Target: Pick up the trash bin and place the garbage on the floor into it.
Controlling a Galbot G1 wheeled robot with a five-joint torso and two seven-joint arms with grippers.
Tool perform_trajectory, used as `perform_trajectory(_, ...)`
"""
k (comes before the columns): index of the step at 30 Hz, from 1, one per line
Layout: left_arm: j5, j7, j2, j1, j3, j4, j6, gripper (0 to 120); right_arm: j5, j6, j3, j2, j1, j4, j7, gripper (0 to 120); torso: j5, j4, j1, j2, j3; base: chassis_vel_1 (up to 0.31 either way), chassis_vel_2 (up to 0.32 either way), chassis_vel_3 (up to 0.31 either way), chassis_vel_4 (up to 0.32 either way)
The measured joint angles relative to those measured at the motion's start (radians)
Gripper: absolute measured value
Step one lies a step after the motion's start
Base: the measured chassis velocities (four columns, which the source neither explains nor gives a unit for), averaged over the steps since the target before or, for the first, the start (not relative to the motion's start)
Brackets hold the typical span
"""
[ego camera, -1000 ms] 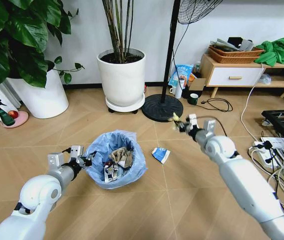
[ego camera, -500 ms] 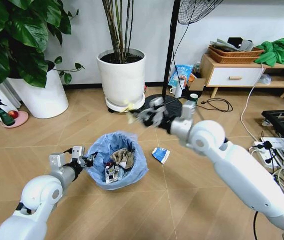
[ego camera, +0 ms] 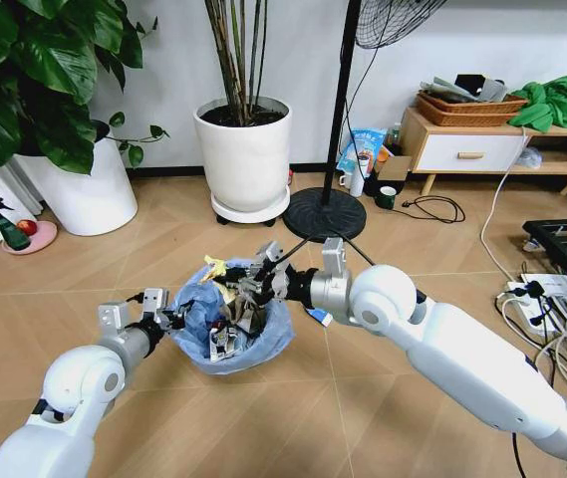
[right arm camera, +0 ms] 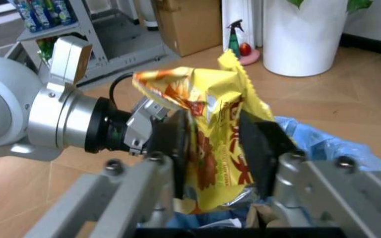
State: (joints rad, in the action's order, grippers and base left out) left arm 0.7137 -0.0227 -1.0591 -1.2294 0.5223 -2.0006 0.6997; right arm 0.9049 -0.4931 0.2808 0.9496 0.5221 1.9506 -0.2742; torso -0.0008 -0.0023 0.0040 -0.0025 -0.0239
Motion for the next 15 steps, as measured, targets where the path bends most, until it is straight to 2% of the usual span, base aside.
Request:
perform_trajectory(1,0.000,0.000,0.000,0.000,0.000,0.000,0.000,0,0.000,0.000,0.000,0.000,0.000,0.000,0.000,30,0.0000,0.0000,0.000,0.000,0.000,0.000,0.000,0.000,0.000)
perform_trajectory(5,-0.001,0.000,-0.001,0.010,-0.007,0.002,-0.001,0,-0.008,0.005,0.007,0.002,0.001,-0.001,0.001,51,0.0000,0.0000,0.000,0.000,0.000,0.000,0.000,0.000,0.000)
perform_trajectory(6,-0.001,0.000,-0.001,0.010,-0.007,0.002,-0.001,0,-0.008,0.005,0.007,0.002,0.001,-0.001,0.001,51,0.0000,0.0000,0.000,0.000,0.000,0.000,0.000,0.000,0.000)
perform_trajectory(8,-0.001,0.000,0.000,0.011,-0.007,0.002,-0.001,0,-0.014,0.009,0.008,0.003,0.001,-0.006,0.002,61,0.0000,0.0000,0.000,0.000,0.000,0.000,0.000,0.000,0.000)
perform_trajectory(10,0.000,0.000,0.000,0.011,-0.007,0.002,-0.001,0,-0.017,0.011,0.008,0.003,0.001,-0.009,0.002,64,-0.0001,0.0000,0.000,0.000,0.000,0.000,0.000,0.000,0.000)
perform_trajectory(12,0.000,-0.001,0.000,0.010,-0.007,0.002,-0.001,0,-0.020,0.016,0.008,0.001,0.001,-0.011,0.002,75,0.0000,0.0000,0.000,0.000,0.000,0.000,0.000,0.000,0.000)
perform_trajectory(13,0.000,-0.001,0.000,0.010,-0.007,0.002,-0.001,0,-0.020,0.016,0.008,0.001,0.001,-0.011,0.002,75,0.0000,0.0000,0.000,0.000,0.000,0.000,0.000,0.000,0.000)
perform_trajectory(15,0.000,-0.001,0.000,0.009,-0.007,0.001,-0.001,0,-0.022,0.017,0.006,-0.002,0.002,-0.012,0.002,86,-0.0001,0.0001,0.000,0.000,0.000,0.000,0.000,0.000,0.000)
